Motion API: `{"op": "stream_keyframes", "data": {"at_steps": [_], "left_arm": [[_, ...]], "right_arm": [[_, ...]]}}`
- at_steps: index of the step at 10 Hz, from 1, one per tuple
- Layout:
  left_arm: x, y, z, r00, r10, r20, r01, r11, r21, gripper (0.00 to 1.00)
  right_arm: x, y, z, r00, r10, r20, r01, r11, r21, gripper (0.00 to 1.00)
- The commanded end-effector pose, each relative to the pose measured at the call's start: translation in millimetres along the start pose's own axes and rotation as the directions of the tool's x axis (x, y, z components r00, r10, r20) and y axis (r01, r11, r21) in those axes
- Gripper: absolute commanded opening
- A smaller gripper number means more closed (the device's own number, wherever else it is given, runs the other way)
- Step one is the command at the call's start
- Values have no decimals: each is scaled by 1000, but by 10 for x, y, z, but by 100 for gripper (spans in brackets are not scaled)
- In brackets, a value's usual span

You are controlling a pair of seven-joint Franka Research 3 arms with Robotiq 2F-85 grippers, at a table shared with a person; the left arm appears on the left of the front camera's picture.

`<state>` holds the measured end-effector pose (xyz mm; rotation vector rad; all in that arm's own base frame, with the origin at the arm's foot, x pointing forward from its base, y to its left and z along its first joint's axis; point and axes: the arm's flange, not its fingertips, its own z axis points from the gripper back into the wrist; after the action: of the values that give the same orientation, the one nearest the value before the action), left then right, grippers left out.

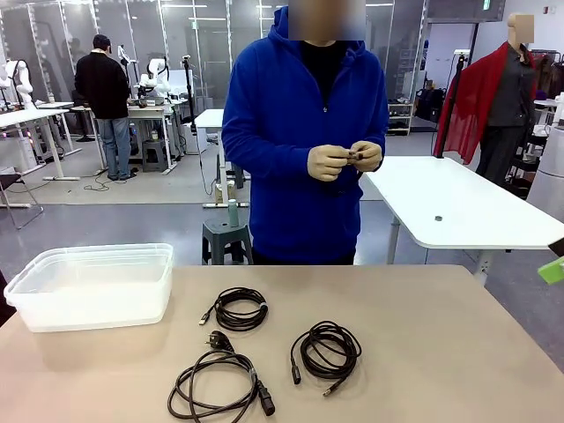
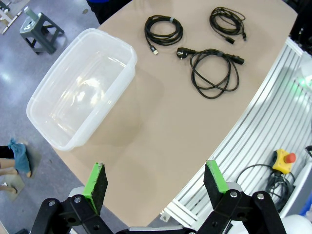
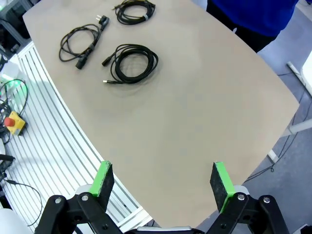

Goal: Organize and store the cables.
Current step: Place the Power Cable into the Organizing box.

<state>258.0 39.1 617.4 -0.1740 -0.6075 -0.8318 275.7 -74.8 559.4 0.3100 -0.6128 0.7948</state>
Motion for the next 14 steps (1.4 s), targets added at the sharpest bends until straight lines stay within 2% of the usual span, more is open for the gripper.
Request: {"op": "stream_keyframes", "data": {"at_steps": [1, 2, 3, 7, 8, 9, 10, 14], "left_arm": [[0, 1, -2, 1000, -1, 0, 1, 1000, 0, 100], [0, 1, -2, 1000, -1, 0, 1, 1000, 0, 100], [0, 1, -2, 1000, -1, 0, 1, 1000, 0, 100], [0, 0, 0, 1000, 0, 0, 0, 1000, 0, 100], [41, -55, -75, 999, -23, -36, 23, 1000, -9, 100], [116, -123, -173, 999, -32, -25, 31, 999, -30, 100], [168, -175, -336, 994, 2, -107, -5, 1000, -28, 100], [434, -520, -1022, 988, 11, -156, -15, 999, -29, 100]], "right_arm": [[-238, 82, -50, 1000, -4, -4, 4, 1000, 1, 100], [-208, 51, -72, 1000, -18, 22, 19, 1000, -25, 100], [-44, -12, 34, 1000, -10, 5, 10, 1000, 2, 100], [-44, -12, 34, 1000, -10, 5, 10, 1000, 2, 100], [-44, -12, 34, 1000, -10, 5, 10, 1000, 2, 100], [-44, -12, 34, 1000, -10, 5, 10, 1000, 2, 100], [-44, -12, 34, 1000, -10, 5, 10, 1000, 2, 100], [-44, -12, 34, 1000, -10, 5, 10, 1000, 2, 100]]}}
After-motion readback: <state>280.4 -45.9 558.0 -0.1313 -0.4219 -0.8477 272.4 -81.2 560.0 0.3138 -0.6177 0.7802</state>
